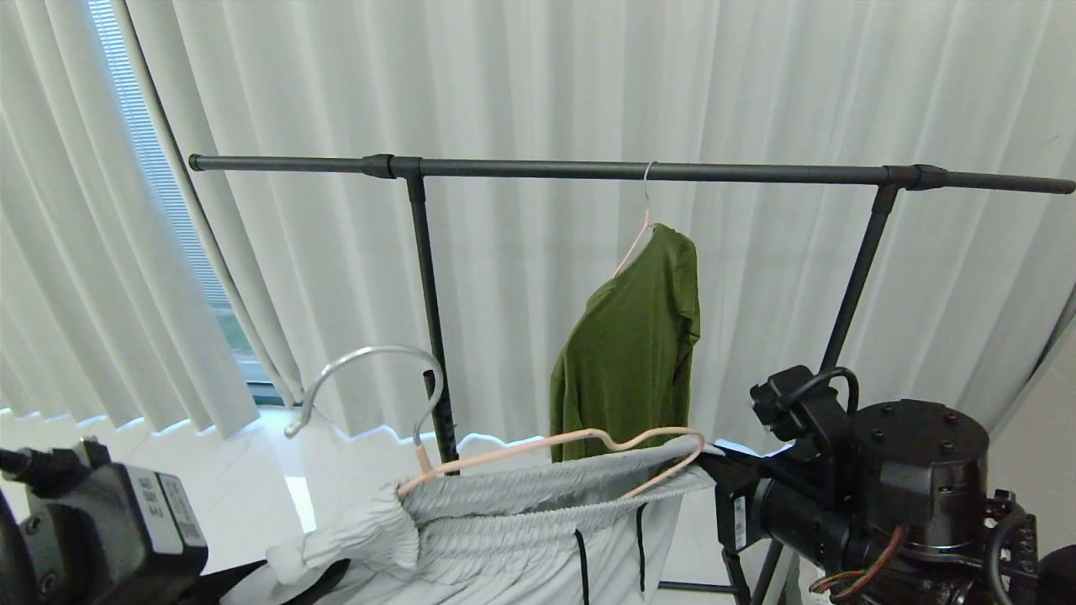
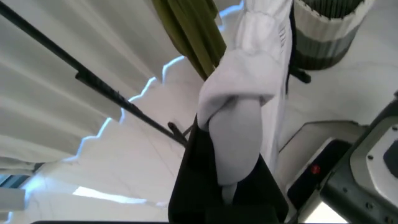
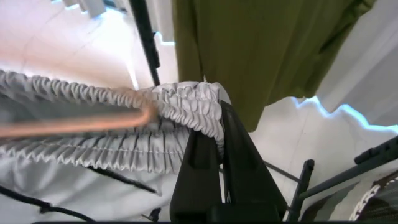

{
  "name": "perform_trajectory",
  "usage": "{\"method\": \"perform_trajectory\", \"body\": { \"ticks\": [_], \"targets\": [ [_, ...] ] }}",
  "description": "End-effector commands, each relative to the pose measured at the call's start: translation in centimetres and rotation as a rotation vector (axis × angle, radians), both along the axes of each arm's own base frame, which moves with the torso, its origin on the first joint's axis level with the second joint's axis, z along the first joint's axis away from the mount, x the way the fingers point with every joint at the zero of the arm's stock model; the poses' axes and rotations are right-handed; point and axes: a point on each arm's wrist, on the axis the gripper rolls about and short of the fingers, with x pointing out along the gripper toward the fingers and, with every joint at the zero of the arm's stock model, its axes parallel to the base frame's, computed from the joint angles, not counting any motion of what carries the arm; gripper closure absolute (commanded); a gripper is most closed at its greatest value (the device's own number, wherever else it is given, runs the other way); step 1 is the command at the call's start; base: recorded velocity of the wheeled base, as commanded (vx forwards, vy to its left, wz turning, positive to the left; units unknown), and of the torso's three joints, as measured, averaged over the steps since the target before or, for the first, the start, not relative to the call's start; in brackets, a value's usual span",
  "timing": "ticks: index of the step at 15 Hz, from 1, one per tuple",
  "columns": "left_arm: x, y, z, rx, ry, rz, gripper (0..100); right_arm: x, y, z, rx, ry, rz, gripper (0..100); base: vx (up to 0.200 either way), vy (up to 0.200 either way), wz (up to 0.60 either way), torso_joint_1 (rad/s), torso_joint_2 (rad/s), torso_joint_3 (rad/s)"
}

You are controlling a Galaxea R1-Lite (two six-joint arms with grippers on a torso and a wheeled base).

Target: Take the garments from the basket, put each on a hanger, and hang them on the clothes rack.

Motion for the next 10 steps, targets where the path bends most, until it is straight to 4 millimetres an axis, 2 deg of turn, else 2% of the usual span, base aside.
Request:
{"method": "perform_trajectory", "body": {
  "ticks": [1,4,7,9,10],
  "targets": [
    [-0.5,0.7,-1.0,0.02,0.01,-0.025,100,0.2,-0.4,0.4,0.009,-0.014,-0.017,100,0.0,0.0,0.0,0.0,0.0,0.0],
    [-0.6,0.8,-2.2,0.078,0.037,-0.048,100,0.7,-1.1,0.7,-0.005,-0.032,-0.033,100,0.0,0.0,0.0,0.0,0.0,0.0],
    [-0.5,0.7,-3.3,0.16,0.096,-0.047,100,0.3,-1.3,1.4,-0.001,-0.06,-0.002,100,0.0,0.0,0.0,0.0,0.0,0.0],
    [0.5,-0.1,-3.6,0.2,0.124,-0.001,100,-0.6,-1.4,1.9,-0.026,-0.085,0.067,100,0.0,0.0,0.0,0.0,0.0,0.0],
    [1.8,-0.6,-3.3,0.201,0.138,0.072,100,-1.8,-1.8,2.1,-0.077,-0.097,0.128,100,0.0,0.0,0.0,0.0,0.0,0.0]
  ]
}}
